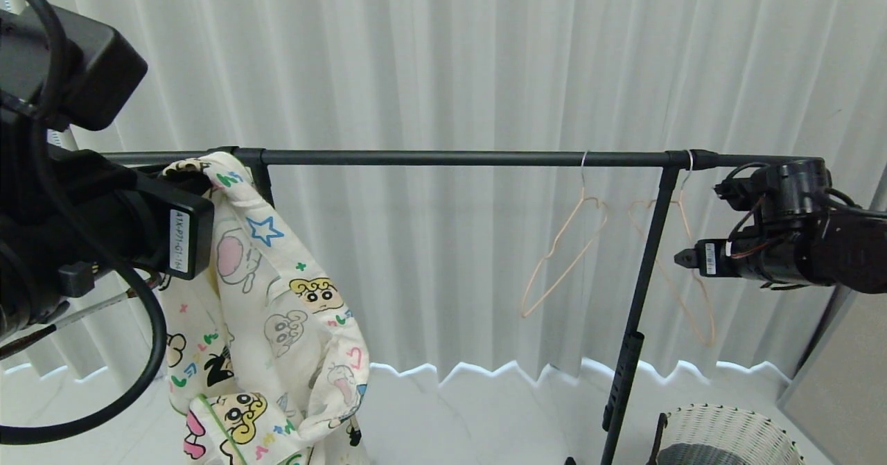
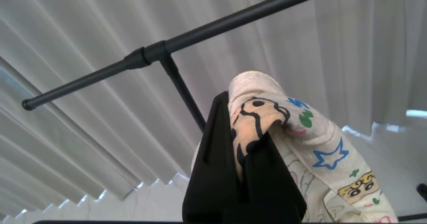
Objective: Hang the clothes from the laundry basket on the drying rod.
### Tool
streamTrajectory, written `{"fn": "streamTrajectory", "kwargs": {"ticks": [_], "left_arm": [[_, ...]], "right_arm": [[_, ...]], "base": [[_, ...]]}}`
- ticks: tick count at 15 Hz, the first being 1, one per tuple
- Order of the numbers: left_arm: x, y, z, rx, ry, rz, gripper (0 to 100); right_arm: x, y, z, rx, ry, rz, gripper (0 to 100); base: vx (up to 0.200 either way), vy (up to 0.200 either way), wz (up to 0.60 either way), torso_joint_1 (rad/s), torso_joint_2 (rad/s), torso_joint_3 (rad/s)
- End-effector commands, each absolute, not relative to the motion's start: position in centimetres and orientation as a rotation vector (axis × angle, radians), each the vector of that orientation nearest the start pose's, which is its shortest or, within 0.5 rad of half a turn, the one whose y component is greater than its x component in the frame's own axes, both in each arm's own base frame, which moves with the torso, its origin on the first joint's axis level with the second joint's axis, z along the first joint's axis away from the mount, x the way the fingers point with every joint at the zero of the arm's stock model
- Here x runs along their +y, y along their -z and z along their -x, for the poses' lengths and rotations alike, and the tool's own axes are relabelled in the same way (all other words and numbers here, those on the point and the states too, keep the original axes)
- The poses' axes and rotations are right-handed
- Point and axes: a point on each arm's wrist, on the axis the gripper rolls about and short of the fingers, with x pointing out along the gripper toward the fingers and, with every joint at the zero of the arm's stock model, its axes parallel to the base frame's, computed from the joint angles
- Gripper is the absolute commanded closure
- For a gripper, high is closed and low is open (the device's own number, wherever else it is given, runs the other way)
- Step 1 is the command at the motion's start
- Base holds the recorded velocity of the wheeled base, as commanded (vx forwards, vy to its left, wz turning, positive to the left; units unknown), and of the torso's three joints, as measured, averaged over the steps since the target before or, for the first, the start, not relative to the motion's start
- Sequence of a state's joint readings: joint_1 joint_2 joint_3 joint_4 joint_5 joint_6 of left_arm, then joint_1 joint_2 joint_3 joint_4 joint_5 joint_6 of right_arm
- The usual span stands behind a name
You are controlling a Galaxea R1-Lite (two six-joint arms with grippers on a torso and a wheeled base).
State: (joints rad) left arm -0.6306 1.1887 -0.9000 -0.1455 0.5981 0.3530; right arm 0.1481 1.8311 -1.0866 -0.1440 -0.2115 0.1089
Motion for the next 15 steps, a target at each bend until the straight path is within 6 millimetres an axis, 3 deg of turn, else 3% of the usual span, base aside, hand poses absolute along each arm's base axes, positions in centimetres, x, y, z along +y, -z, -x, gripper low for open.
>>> {"fn": "streamTrajectory", "kwargs": {"ticks": [1,6,11,12,15], "left_arm": [[-9.1,-28.9,-14.5,0.101,0.052,-0.429,100],[-9.2,-28.7,-14.7,0.107,0.054,-0.433,100],[-9.2,-28.7,-14.7,0.11,0.054,-0.435,100],[-9.2,-28.7,-14.7,0.11,0.054,-0.436,100],[-9.2,-28.7,-14.7,0.107,0.054,-0.433,100]], "right_arm": [[4.8,-15.4,-35.5,0.638,0.099,0.0,0],[5.0,-15.0,-37.1,0.67,0.119,-0.034,0],[5.0,-14.0,-37.4,0.705,0.127,-0.044,0],[5.0,-14.0,-37.4,0.706,0.131,-0.053,100],[5.1,-14.1,-37.4,0.701,0.133,-0.063,100]], "base": [[0.0,0.0,0.0,0.0,0.0,0.0],[0.0,0.0,0.0,0.0,0.0,0.0],[0.0,0.0,0.0,0.0,0.0,0.0],[0.0,0.0,0.0,0.0,0.0,0.0],[0.0,0.0,0.0,0.0,0.0,0.0]]}}
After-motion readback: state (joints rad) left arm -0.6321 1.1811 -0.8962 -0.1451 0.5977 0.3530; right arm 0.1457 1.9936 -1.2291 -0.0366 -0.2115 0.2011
